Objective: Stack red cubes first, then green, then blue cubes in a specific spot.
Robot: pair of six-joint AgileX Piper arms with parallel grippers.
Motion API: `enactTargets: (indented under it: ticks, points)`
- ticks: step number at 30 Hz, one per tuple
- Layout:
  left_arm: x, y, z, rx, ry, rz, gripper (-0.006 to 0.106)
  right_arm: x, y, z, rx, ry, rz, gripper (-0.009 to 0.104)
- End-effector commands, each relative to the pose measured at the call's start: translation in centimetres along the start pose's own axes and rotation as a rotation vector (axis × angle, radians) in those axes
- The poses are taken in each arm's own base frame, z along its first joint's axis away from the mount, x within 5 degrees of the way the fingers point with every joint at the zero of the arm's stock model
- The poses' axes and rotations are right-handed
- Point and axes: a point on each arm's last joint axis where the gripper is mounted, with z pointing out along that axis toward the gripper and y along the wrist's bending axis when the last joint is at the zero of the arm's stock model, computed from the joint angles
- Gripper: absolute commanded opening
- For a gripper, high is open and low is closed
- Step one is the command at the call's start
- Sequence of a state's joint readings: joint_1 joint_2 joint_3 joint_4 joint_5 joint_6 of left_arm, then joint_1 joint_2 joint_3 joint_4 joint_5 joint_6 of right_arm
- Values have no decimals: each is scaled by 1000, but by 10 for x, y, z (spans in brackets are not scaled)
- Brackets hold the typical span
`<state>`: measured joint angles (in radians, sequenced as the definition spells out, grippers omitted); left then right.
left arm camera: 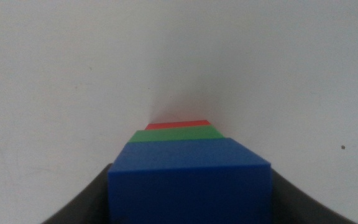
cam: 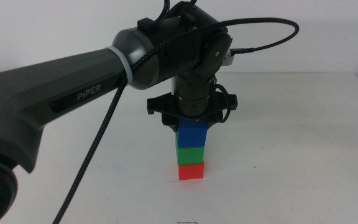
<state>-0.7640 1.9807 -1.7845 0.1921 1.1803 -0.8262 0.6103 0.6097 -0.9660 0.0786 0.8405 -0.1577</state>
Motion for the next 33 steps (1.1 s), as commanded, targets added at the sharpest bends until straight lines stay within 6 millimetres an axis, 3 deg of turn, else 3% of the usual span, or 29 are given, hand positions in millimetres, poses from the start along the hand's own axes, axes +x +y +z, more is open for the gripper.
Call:
enactTargets:
  ticks: [1,8,14,17,26,33]
  points:
    - [-7,3,-30,54,-76,-2,50,-12,-2,-3,24,-88,-12,92]
    - [-8,4,-30,42,-88,5,77,-12,-2,-3,24,-88,-12,92]
    - [-8,4,-31,43,-90,7,83,-12,-2,-3,24,-88,-12,92]
    - [-8,6,-42,57,-105,26,83,-12,-2,-3,24,-88,-12,92]
    - [-3,29,-118,164,-239,58,83,-12,-2,-3,24,-88,-12,92]
    - [11,55,-181,261,-332,60,83,-12,-2,-3,24,-88,-12,92]
